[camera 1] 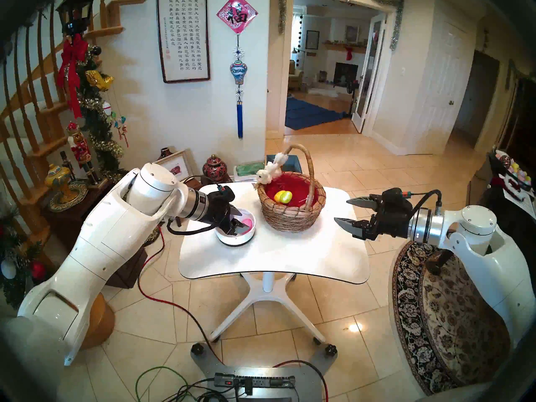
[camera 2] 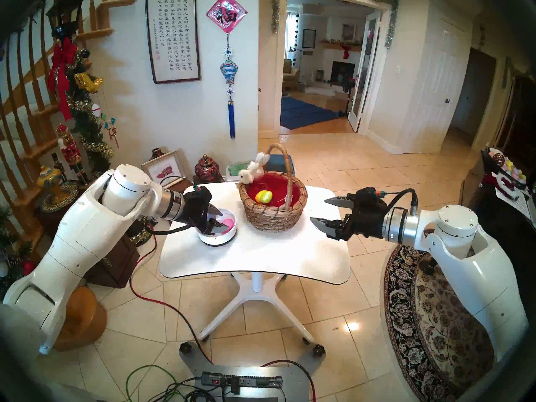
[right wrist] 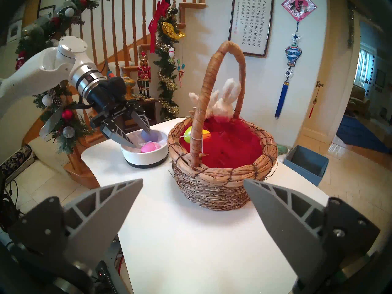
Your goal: Put easter egg into basket
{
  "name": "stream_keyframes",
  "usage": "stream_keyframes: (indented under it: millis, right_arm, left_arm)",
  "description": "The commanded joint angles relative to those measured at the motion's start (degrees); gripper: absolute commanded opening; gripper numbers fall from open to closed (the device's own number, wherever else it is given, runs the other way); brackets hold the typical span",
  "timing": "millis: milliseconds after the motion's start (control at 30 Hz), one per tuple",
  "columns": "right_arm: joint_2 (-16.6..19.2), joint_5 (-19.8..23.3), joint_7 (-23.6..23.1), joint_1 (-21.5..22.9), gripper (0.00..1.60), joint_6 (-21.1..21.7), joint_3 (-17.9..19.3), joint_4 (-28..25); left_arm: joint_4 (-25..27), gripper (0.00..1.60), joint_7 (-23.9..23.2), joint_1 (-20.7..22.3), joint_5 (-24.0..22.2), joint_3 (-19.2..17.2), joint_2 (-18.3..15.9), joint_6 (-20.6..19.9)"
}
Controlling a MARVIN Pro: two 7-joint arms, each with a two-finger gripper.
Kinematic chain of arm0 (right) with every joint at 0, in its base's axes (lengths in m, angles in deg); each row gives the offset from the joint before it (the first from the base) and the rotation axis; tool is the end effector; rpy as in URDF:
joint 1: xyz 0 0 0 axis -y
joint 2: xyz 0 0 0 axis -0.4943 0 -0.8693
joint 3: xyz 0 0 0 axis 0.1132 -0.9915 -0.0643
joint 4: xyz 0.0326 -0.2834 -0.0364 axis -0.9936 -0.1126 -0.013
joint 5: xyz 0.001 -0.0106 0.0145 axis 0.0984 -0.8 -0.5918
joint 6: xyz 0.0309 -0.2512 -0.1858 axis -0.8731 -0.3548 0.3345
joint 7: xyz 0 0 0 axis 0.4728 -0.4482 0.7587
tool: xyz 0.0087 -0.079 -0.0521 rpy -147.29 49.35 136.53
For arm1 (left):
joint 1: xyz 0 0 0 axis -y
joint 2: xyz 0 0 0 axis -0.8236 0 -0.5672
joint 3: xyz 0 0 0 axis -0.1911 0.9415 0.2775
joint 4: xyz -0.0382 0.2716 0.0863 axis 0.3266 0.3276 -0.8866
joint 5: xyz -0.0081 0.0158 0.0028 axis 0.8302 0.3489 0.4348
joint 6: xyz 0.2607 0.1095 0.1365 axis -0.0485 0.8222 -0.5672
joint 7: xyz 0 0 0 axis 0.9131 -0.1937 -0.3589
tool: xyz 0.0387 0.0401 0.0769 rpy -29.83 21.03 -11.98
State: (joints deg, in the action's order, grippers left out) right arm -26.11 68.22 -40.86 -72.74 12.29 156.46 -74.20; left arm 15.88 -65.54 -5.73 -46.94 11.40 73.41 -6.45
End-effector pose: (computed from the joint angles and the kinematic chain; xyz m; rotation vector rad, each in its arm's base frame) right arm 0.3528 -0.1287 -0.1836 -1.9857 -0.9830 -1.4612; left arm 0.4595 0.0108 -0.2110 2.1992 -1.3356 0.9959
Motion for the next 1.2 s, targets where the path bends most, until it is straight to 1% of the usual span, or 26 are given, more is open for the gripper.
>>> stream_keyframes:
  millis: [0, 67, 267, 533, 1167]
  right_arm:
    - [0.19, -0.08, -0.05, 0.00, 1.60, -0.13, 0.33, -0.12]
    - [0.20, -0.08, -0.05, 0.00, 1.60, -0.13, 0.32, -0.11]
    - [0.21, -0.06, -0.04, -0.01, 1.60, -0.14, 0.32, -0.11]
    - [0.22, -0.04, -0.03, 0.00, 1.60, -0.14, 0.30, -0.11]
    - [0.26, -0.01, -0.01, -0.02, 1.60, -0.17, 0.29, -0.11]
  left_arm:
    - [0.34, 1.24, -1.04, 1.09, -0.76, -0.34, 0.11, -1.90]
    - [-0.48, 1.24, -1.66, 1.81, -0.86, 0.10, 0.47, -3.29]
    - [-1.60, 1.25, -2.52, 2.86, -0.63, 0.81, 0.95, -4.13]
    - [-1.95, 1.24, -2.99, 3.21, -0.61, 0.98, 1.25, -4.35]
    - [-1.51, 1.26, -1.68, 2.98, 0.74, 1.22, 1.73, -4.73]
